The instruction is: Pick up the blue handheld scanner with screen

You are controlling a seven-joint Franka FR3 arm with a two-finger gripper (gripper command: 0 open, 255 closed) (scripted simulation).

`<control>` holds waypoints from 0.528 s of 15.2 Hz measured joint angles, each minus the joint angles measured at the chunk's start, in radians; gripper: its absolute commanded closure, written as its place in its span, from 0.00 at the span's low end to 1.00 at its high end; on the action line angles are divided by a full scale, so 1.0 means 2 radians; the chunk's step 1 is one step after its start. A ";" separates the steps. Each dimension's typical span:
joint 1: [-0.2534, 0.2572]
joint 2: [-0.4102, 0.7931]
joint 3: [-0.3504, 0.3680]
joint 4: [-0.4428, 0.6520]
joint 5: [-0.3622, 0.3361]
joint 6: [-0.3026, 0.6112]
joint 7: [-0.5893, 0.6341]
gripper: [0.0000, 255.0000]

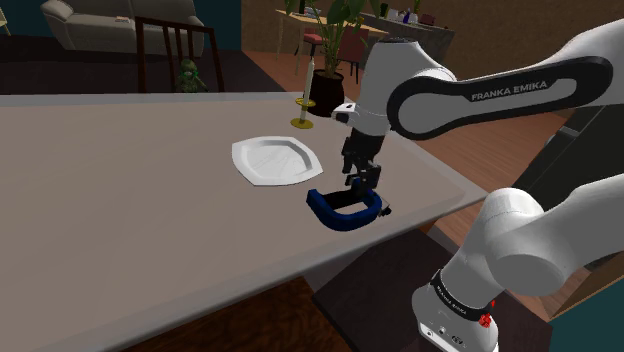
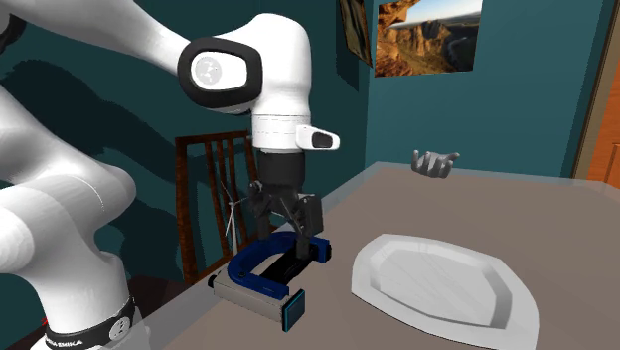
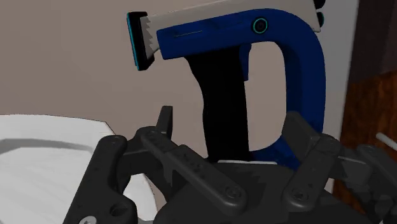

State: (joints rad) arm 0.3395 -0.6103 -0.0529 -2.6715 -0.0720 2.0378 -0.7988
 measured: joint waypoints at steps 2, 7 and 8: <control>0.010 0.011 0.001 -0.015 -0.001 0.030 -0.016 0.00; 0.013 0.033 0.000 -0.034 -0.003 0.074 -0.021 0.00; 0.013 0.035 -0.001 -0.039 -0.003 0.080 -0.022 0.00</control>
State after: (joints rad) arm 0.3651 -0.5394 -0.0541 -2.7487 -0.0789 2.1983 -0.8423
